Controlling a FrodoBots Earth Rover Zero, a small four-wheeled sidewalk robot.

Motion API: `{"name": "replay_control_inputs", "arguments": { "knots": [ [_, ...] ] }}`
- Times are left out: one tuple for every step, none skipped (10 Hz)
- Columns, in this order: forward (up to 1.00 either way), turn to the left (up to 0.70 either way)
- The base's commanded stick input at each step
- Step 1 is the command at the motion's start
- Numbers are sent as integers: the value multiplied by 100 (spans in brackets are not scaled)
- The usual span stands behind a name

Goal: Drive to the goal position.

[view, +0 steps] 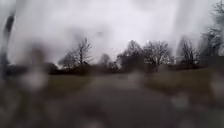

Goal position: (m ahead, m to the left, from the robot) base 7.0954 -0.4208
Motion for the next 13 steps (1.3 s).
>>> {"name": "replay_control_inputs", "arguments": {
  "knots": [
    [70,0],
    [70,0],
    [70,0],
    [70,0],
    [70,0],
    [70,0],
    [70,0],
    [70,0],
    [70,0],
    [70,0],
    [70,0],
    [70,0],
    [70,0]
  ]
}}
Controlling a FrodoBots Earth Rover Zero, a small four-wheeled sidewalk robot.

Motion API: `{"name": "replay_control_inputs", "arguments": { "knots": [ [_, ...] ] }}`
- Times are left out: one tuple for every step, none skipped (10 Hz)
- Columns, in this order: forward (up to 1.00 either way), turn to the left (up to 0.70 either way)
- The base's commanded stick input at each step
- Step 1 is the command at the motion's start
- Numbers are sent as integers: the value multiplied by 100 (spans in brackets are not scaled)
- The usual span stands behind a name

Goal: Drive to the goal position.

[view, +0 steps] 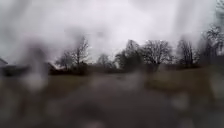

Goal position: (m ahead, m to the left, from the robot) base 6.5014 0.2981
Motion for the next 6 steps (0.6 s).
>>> {"name": "replay_control_inputs", "arguments": {
  "knots": [
    [70,0],
    [70,0],
    [70,0],
    [70,0],
    [70,0],
    [70,0]
  ]
}}
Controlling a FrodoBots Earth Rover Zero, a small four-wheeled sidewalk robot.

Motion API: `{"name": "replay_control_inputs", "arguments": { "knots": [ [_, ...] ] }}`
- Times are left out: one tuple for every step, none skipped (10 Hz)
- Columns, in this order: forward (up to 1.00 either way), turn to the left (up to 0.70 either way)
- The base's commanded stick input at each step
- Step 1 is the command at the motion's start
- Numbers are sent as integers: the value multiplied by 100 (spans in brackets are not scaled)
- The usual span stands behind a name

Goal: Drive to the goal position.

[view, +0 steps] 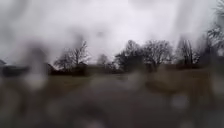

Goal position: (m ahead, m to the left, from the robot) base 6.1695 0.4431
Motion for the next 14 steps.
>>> {"name": "replay_control_inputs", "arguments": {
  "knots": [
    [70,0],
    [70,0],
    [70,0],
    [70,0],
    [70,0],
    [70,0],
    [70,0],
    [70,0],
    [70,0],
    [70,0],
    [70,0],
    [70,0],
    [70,0],
    [70,0]
  ]
}}
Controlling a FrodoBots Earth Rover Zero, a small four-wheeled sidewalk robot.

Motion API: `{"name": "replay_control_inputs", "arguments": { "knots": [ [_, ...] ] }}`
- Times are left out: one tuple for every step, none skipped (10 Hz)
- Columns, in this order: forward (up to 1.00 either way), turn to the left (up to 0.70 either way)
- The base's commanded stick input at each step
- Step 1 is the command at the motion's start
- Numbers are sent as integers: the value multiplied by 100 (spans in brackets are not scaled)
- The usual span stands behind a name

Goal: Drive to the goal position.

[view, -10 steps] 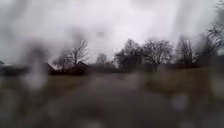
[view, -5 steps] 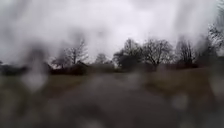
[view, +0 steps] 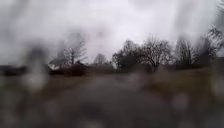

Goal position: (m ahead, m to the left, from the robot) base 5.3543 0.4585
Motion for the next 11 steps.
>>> {"name": "replay_control_inputs", "arguments": {
  "knots": [
    [70,0],
    [70,0],
    [70,0],
    [70,0],
    [70,0],
    [70,0],
    [70,0],
    [70,0],
    [70,0],
    [70,0],
    [70,0]
  ]
}}
